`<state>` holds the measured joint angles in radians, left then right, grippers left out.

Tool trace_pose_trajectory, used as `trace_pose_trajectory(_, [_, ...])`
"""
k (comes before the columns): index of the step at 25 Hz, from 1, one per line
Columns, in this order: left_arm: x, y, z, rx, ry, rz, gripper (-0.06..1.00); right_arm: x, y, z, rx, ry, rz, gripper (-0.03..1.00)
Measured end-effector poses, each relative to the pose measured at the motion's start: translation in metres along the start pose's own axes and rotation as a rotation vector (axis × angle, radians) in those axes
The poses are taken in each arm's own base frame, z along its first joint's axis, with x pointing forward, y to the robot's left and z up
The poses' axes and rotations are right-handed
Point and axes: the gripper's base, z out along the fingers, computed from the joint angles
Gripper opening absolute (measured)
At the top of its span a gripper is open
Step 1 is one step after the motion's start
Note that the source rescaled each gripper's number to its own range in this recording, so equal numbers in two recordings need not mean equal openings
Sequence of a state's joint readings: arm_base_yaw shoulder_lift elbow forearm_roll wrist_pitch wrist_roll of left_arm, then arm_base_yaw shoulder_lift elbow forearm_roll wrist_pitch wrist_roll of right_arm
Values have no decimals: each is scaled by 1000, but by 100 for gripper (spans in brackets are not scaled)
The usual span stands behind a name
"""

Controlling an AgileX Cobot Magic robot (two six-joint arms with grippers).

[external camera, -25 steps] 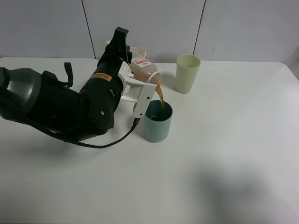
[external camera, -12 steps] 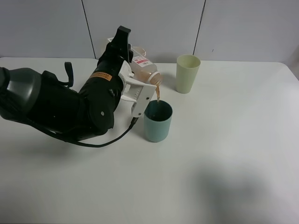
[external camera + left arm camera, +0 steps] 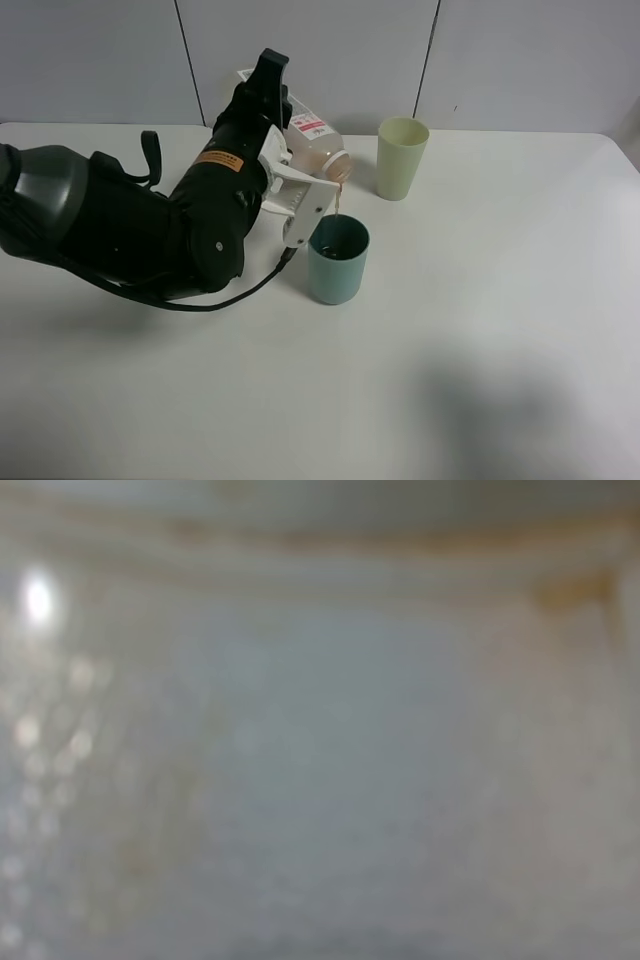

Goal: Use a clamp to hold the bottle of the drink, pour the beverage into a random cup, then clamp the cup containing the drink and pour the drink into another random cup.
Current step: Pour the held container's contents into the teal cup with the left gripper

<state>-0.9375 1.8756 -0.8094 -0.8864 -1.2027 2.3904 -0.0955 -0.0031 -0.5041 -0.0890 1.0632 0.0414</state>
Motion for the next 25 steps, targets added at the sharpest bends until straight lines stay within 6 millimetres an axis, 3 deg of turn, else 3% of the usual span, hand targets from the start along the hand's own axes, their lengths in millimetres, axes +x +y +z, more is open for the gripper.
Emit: trace_pose_trajectory(25, [-8,8,-1,-91,-78,134,2,0,0,0,0,0,0,76])
